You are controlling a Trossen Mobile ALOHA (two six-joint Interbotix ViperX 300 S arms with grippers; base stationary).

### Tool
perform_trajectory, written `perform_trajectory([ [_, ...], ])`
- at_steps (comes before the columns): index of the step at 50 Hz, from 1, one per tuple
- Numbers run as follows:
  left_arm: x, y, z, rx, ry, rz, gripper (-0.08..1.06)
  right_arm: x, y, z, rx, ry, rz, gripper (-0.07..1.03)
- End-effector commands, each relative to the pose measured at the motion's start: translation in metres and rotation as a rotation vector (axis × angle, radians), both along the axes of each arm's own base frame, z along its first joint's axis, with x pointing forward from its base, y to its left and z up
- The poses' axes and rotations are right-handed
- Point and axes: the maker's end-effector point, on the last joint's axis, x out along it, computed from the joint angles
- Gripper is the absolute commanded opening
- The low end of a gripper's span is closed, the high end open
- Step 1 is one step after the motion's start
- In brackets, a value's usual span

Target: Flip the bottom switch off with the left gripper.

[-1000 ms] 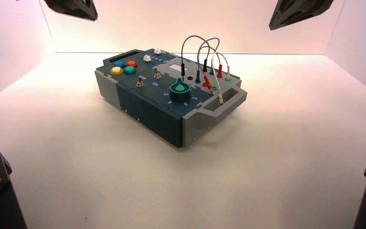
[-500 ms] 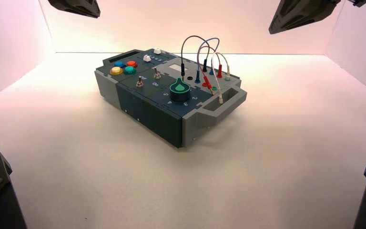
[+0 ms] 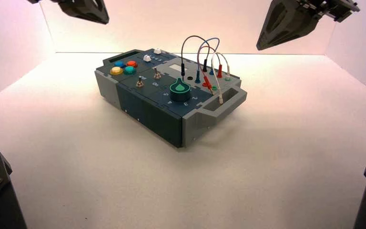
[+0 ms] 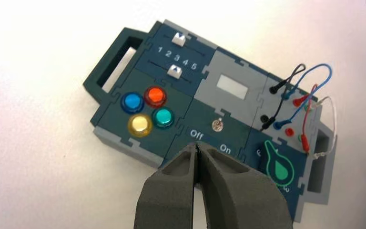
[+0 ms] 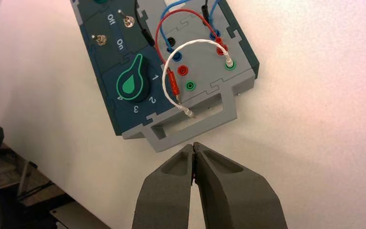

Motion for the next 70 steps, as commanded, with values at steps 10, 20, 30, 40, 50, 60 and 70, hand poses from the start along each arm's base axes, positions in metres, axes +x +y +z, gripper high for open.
perform_trajectory([
  [10,0.009,-0.01,0.012,-0.013,-0.047,-0.016,-0.03,0.017,0.016,-0.008,-0.018,0.039,0.026,-0.02],
  [20,0.01,-0.01,0.013,-0.014,-0.053,-0.016,-0.03,0.023,0.04,-0.017,-0.032,0.056,0.084,-0.02],
  [30,0.009,-0.009,0.012,-0.013,-0.054,-0.016,-0.03,0.032,0.05,-0.024,-0.045,0.074,0.098,-0.02],
  [40,0.009,-0.009,0.012,-0.012,-0.055,-0.017,-0.03,0.031,0.049,-0.027,-0.047,0.071,0.093,-0.02],
  [50,0.009,-0.009,0.012,-0.012,-0.055,-0.017,-0.03,0.026,0.043,-0.038,-0.061,0.107,0.08,-0.02],
  [60,0.008,-0.009,0.012,-0.012,-0.055,-0.017,-0.03,0.025,0.041,-0.046,-0.068,0.123,0.064,-0.02],
  [70,0.008,-0.008,0.012,-0.012,-0.055,-0.017,-0.03,0.03,0.042,-0.051,-0.075,0.128,0.059,-0.02],
])
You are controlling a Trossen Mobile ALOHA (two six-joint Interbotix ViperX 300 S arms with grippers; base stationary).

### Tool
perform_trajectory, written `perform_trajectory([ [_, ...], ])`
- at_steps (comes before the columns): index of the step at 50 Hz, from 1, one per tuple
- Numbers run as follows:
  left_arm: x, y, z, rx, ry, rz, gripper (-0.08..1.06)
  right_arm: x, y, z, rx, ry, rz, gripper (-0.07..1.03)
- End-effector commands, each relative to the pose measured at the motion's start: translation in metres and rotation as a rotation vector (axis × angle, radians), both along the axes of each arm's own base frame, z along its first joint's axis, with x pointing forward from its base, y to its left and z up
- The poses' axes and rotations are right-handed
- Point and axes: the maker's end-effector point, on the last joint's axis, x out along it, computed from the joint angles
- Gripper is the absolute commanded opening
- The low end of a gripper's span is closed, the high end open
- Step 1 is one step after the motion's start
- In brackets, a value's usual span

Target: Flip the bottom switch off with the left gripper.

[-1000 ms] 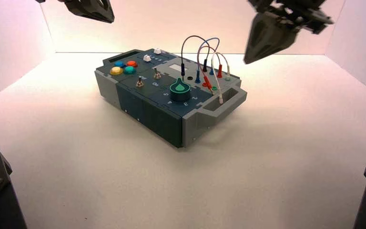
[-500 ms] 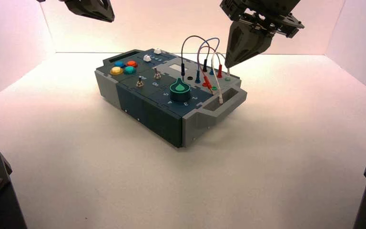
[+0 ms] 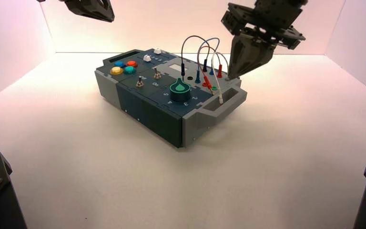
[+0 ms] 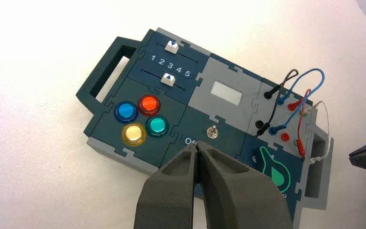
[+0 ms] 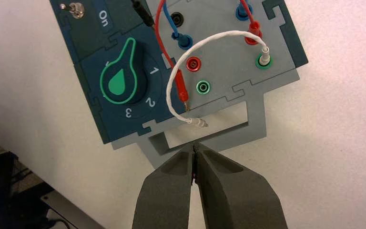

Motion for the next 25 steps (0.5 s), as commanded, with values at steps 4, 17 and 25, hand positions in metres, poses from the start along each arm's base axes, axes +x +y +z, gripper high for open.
perform_trajectory([
  [4,0.004,-0.003,0.014,-0.015,-0.042,-0.005,-0.03,0.01,0.005,0.003,0.008,-0.016,-0.009,-0.02],
  [17,0.003,-0.002,0.015,-0.016,-0.045,-0.005,-0.03,0.024,0.005,-0.006,-0.012,-0.017,-0.016,-0.02],
  [25,0.002,-0.002,0.015,-0.015,-0.044,-0.006,-0.03,0.03,-0.004,-0.006,-0.022,-0.021,-0.036,-0.02],
])
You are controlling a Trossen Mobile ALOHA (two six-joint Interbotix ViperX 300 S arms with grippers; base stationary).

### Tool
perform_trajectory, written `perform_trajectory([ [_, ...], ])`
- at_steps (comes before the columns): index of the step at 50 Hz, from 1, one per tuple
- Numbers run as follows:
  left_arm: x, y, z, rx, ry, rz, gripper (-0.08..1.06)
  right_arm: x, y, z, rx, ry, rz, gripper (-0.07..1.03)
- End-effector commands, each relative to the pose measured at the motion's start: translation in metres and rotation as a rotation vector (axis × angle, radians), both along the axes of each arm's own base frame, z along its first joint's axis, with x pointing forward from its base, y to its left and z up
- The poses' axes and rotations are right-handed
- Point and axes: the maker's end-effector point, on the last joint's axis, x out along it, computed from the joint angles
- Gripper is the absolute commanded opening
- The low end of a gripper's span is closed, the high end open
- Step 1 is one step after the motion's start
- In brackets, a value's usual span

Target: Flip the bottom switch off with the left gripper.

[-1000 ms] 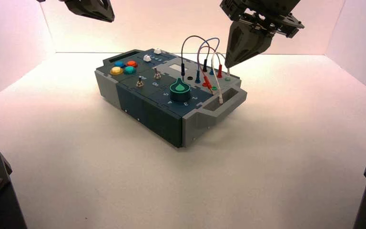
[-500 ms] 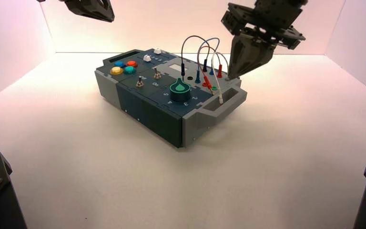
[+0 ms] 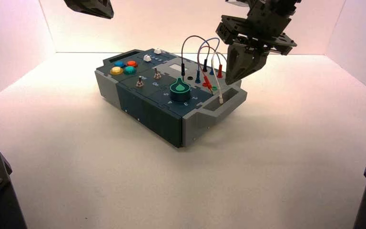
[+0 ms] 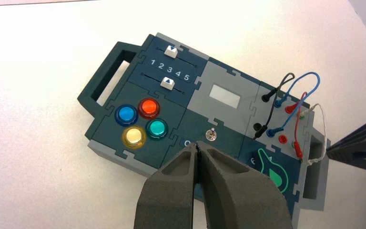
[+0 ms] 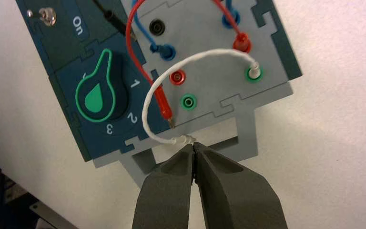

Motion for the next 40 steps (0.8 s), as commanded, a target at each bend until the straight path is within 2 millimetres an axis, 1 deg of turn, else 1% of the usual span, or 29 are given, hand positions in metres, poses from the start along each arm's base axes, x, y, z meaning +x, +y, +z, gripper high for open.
perform_trajectory([
  [1,0.003,-0.002,0.009,-0.009,-0.026,-0.003,-0.03,0.013,-0.006,0.01,0.008,-0.035,-0.024,-0.02],
  [8,0.003,-0.002,0.009,-0.009,-0.028,-0.003,-0.03,0.011,-0.016,0.005,-0.007,-0.019,-0.039,-0.02],
  [31,0.004,-0.002,0.011,-0.013,-0.029,-0.001,-0.03,0.006,-0.017,-0.002,-0.018,0.01,-0.034,-0.02],
  [40,0.004,-0.002,0.011,-0.013,-0.029,0.001,-0.03,0.005,-0.014,-0.006,-0.025,0.022,-0.024,-0.02],
])
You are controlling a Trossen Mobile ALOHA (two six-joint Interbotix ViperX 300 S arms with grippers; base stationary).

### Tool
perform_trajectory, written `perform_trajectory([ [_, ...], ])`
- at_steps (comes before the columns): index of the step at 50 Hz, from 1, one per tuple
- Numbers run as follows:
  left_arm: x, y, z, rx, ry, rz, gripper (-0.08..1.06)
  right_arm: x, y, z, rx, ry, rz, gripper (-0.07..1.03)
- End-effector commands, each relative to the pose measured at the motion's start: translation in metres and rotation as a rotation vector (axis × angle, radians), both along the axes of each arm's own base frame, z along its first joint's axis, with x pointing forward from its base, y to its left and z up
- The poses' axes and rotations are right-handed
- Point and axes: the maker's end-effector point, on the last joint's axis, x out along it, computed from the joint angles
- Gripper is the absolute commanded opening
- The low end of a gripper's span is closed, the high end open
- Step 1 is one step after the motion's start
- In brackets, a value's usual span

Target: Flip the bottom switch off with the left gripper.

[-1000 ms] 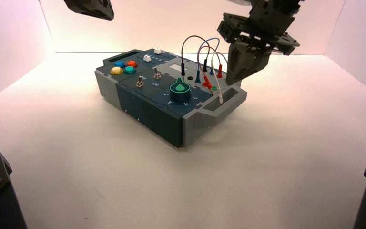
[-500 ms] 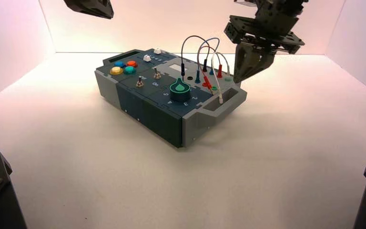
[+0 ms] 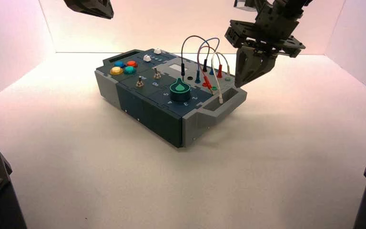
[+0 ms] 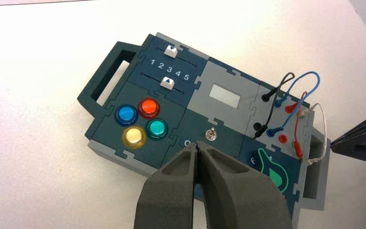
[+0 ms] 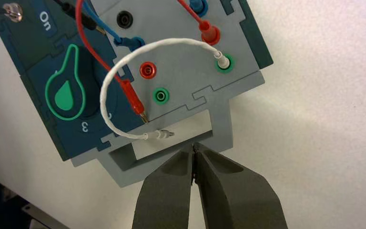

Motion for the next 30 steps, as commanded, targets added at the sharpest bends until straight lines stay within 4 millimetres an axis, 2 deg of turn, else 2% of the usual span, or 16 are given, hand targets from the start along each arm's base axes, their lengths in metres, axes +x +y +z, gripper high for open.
perform_trajectory([
  [1,0.004,-0.003,0.011,-0.014,-0.03,-0.001,-0.03,0.004,0.005,0.003,0.008,-0.013,0.005,-0.02],
  [9,0.004,-0.003,0.011,-0.014,-0.03,-0.001,-0.03,0.006,0.006,0.001,0.004,-0.011,0.008,-0.02],
  [23,0.004,-0.002,0.009,-0.013,-0.029,0.001,-0.03,0.014,0.017,0.009,0.018,-0.035,0.032,-0.02],
  [30,0.005,-0.003,0.009,-0.013,-0.029,0.002,-0.03,0.014,0.02,0.003,0.01,-0.019,0.039,-0.02],
])
